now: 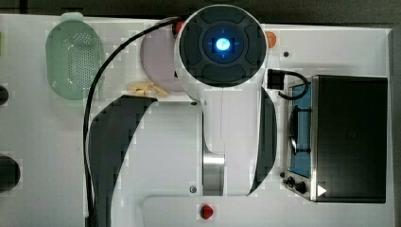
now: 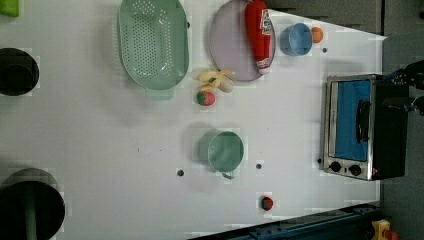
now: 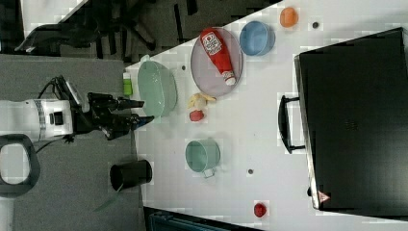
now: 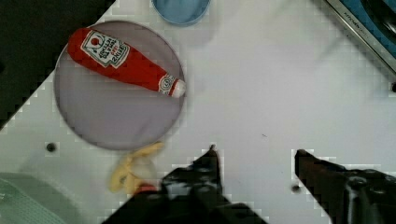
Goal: Flap open oven.
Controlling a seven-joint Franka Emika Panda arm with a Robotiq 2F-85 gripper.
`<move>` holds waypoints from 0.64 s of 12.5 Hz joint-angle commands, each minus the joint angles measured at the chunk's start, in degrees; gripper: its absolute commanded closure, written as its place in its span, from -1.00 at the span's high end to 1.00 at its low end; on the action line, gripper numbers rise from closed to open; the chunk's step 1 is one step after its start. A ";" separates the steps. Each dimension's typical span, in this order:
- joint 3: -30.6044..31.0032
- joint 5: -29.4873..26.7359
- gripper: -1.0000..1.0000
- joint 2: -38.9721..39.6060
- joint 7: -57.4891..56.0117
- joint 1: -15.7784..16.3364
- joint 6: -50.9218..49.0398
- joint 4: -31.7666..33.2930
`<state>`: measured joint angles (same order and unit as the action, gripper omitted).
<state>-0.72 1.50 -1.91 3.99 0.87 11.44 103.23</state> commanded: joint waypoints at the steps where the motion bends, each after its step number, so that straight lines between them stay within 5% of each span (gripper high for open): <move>1: -2.74 1.18 0.59 -24.64 7.47 -1.61 -11.02 16.48; 3: -2.73 1.18 1.00 -24.63 7.47 -1.61 -11.03 16.48; 4: -2.74 1.18 1.00 -24.63 7.47 -1.61 -11.02 16.48; 5: -2.73 1.18 0.90 -24.64 7.47 -1.61 -10.99 16.48; 8: -2.74 1.20 0.14 -24.60 7.46 -1.62 -10.90 16.48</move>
<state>-3.61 2.49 -31.73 8.33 -0.09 0.86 117.84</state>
